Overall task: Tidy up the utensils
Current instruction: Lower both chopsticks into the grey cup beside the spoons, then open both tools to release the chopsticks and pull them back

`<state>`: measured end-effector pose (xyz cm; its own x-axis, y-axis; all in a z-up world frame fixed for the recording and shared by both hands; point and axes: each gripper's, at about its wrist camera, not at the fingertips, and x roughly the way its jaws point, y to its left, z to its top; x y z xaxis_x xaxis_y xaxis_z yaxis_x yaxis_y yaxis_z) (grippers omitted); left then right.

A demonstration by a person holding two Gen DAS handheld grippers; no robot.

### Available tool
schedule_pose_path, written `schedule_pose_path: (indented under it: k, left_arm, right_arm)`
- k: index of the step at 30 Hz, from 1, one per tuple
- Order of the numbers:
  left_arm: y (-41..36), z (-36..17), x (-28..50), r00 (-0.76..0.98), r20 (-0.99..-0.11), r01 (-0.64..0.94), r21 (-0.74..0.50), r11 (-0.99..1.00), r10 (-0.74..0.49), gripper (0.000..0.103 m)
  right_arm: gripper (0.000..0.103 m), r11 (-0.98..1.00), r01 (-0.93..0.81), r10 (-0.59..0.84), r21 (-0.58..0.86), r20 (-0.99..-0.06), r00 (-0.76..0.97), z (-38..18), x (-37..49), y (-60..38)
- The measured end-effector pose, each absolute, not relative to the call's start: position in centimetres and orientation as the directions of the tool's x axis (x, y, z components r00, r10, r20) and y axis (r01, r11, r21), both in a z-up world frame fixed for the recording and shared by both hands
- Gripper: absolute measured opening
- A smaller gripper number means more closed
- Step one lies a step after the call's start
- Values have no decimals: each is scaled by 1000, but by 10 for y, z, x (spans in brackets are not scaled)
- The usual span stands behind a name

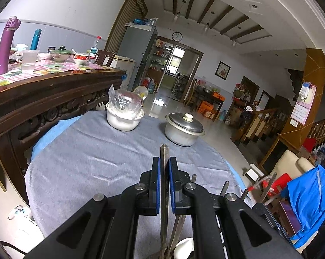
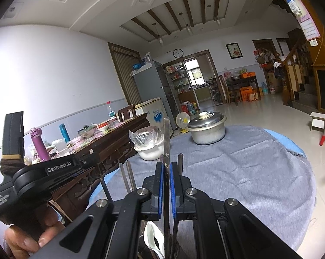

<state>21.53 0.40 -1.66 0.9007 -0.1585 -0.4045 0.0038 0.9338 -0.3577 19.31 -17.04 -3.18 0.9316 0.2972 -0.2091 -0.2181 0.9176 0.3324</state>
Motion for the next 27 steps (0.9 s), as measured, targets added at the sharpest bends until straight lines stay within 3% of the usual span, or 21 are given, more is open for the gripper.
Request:
schedule_pose_path:
  k: [27]
  left_arm:
    - [-4,-24,195,861,-459,65,-329,942,-220,8]
  right_arm:
    - [6,910,-266,355,319,-266,896,-43,187,-161]
